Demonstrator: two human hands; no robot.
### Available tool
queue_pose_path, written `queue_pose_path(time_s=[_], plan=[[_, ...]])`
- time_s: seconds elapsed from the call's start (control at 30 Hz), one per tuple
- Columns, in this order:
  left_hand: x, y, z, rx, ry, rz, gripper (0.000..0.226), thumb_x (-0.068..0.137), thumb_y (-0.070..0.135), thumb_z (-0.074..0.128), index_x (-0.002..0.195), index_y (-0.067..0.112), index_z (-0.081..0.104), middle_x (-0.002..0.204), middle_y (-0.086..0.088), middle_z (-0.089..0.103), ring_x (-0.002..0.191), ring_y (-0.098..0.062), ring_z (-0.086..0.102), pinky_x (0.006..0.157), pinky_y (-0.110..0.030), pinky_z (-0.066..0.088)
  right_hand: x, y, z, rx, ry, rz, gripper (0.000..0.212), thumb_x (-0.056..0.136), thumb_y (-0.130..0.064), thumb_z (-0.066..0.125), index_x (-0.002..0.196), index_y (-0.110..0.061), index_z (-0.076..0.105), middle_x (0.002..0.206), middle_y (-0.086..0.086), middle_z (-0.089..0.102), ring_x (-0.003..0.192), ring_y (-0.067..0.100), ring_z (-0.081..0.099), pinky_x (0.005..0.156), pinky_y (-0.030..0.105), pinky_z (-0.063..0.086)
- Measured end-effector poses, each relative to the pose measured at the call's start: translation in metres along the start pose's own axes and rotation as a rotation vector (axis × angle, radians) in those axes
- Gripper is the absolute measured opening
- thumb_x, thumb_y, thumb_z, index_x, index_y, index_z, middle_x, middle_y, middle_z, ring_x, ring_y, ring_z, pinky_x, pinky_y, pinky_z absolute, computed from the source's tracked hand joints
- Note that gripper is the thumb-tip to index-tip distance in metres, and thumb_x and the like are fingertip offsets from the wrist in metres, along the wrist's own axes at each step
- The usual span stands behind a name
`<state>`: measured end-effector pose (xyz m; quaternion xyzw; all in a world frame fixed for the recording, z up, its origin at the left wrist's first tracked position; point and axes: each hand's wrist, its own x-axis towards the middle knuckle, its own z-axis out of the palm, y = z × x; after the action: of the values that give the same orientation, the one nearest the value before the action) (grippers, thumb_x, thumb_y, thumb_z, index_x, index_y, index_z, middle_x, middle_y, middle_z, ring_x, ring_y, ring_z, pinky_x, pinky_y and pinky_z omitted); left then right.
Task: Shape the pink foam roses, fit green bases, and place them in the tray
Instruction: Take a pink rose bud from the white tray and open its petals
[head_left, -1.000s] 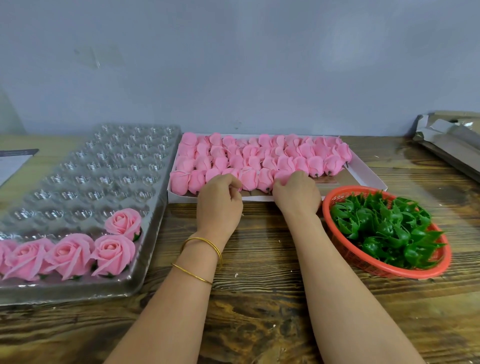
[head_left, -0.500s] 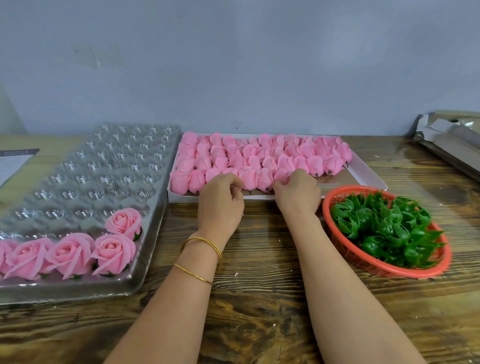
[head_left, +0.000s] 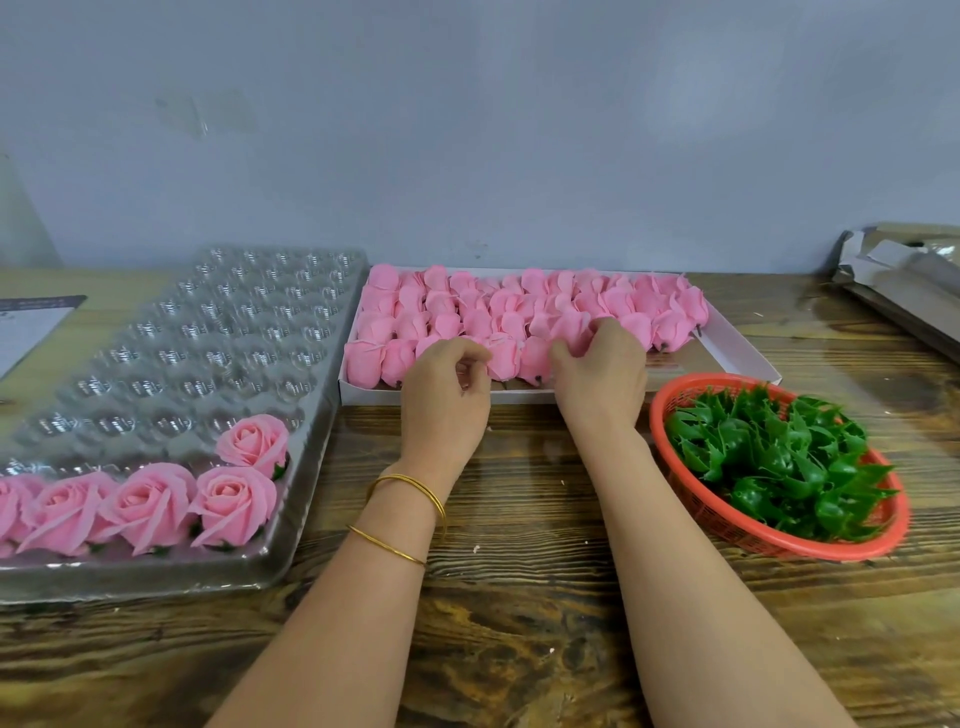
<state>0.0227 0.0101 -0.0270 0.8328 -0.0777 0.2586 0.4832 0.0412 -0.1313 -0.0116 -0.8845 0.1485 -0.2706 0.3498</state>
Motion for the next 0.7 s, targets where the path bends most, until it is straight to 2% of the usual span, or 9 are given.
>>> queue_pose_path(time_s=[0.1, 0.13, 0.2, 0.3, 0.37, 0.43, 0.5, 0.6, 0.7], plan=[[0.003, 0.003, 0.0, -0.195, 0.004, -0.101, 0.012, 0.091, 0.008, 0.064, 0.1, 0.015, 0.067, 0.095, 0.002, 0.067, 0.083, 0.005, 0.062, 0.076, -0.009, 0.049, -0.003, -0.006, 0.0, 0.098, -0.027, -0.067, 0.018, 0.086, -0.025, 0.063, 0.082, -0.01, 0.053, 0.08, 0.006, 0.057, 0.073, 0.025, 0.053, 0.063, 0.033, 0.036], [0.004, 0.003, 0.0, -0.276, -0.007, -0.153, 0.012, 0.091, 0.011, 0.065, 0.102, 0.016, 0.065, 0.096, 0.001, 0.068, 0.087, 0.0, 0.065, 0.08, -0.016, 0.053, -0.005, -0.008, 0.0, 0.137, -0.044, -0.077, 0.018, 0.085, -0.026, 0.064, 0.087, -0.009, 0.057, 0.08, 0.005, 0.059, 0.075, 0.024, 0.055, 0.065, 0.033, 0.039], [0.007, 0.003, 0.0, -0.414, -0.034, -0.252, 0.016, 0.091, 0.018, 0.069, 0.107, 0.015, 0.064, 0.1, 0.001, 0.069, 0.096, -0.012, 0.067, 0.087, -0.029, 0.055, -0.007, -0.012, -0.001, 0.241, -0.087, -0.065, 0.031, 0.085, -0.028, 0.067, 0.108, -0.007, 0.064, 0.086, 0.002, 0.062, 0.084, 0.021, 0.059, 0.074, 0.032, 0.045], [0.009, 0.001, 0.002, -0.51, -0.099, -0.338, 0.033, 0.089, 0.029, 0.071, 0.116, 0.012, 0.064, 0.109, 0.002, 0.068, 0.101, -0.009, 0.065, 0.088, -0.025, 0.053, -0.011, -0.017, -0.001, 0.393, -0.177, -0.02, 0.047, 0.085, -0.027, 0.072, 0.125, -0.007, 0.06, 0.09, -0.005, 0.06, 0.083, 0.01, 0.058, 0.079, 0.023, 0.044], [0.01, 0.001, 0.003, -0.612, -0.153, -0.395, 0.038, 0.083, 0.034, 0.073, 0.113, 0.013, 0.063, 0.108, 0.002, 0.069, 0.105, -0.011, 0.065, 0.092, -0.026, 0.051, -0.014, -0.02, -0.001, 0.478, -0.247, -0.01, 0.046, 0.084, -0.025, 0.074, 0.125, -0.012, 0.058, 0.088, -0.007, 0.058, 0.078, 0.004, 0.056, 0.074, 0.019, 0.048], [0.012, 0.001, 0.003, -0.701, -0.213, -0.406, 0.034, 0.078, 0.037, 0.07, 0.102, 0.013, 0.066, 0.097, 0.003, 0.073, 0.1, -0.012, 0.067, 0.091, -0.028, 0.051, -0.016, -0.022, -0.001, 0.575, -0.326, -0.008, 0.044, 0.084, -0.019, 0.074, 0.124, -0.014, 0.055, 0.092, 0.003, 0.061, 0.076, 0.009, 0.061, 0.066, 0.014, 0.05], [0.012, 0.003, 0.002, -0.769, -0.255, -0.388, 0.027, 0.081, 0.033, 0.067, 0.095, 0.01, 0.069, 0.092, -0.004, 0.075, 0.095, -0.018, 0.069, 0.084, -0.027, 0.051, -0.017, -0.024, -0.003, 0.691, -0.401, 0.005, 0.042, 0.085, -0.011, 0.072, 0.122, -0.011, 0.052, 0.095, 0.015, 0.064, 0.076, 0.016, 0.065, 0.065, 0.017, 0.052], [0.013, 0.005, -0.002, -0.848, -0.284, -0.369, 0.027, 0.092, 0.022, 0.063, 0.098, -0.004, 0.069, 0.096, -0.015, 0.073, 0.093, -0.021, 0.068, 0.08, -0.027, 0.054, -0.021, -0.026, -0.004, 0.86, -0.514, 0.047, 0.037, 0.086, -0.001, 0.069, 0.116, -0.011, 0.05, 0.081, 0.006, 0.069, 0.068, 0.011, 0.067, 0.064, 0.019, 0.054], [0.013, 0.006, -0.006, -0.86, -0.294, -0.38, 0.018, 0.093, 0.014, 0.062, 0.094, -0.002, 0.071, 0.092, -0.012, 0.074, 0.09, -0.018, 0.07, 0.078, -0.026, 0.056, -0.022, -0.025, -0.004, 0.942, -0.613, 0.086, 0.04, 0.085, 0.004, 0.068, 0.117, -0.01, 0.049, 0.076, 0.001, 0.072, 0.071, 0.014, 0.071, 0.07, 0.024, 0.057]])
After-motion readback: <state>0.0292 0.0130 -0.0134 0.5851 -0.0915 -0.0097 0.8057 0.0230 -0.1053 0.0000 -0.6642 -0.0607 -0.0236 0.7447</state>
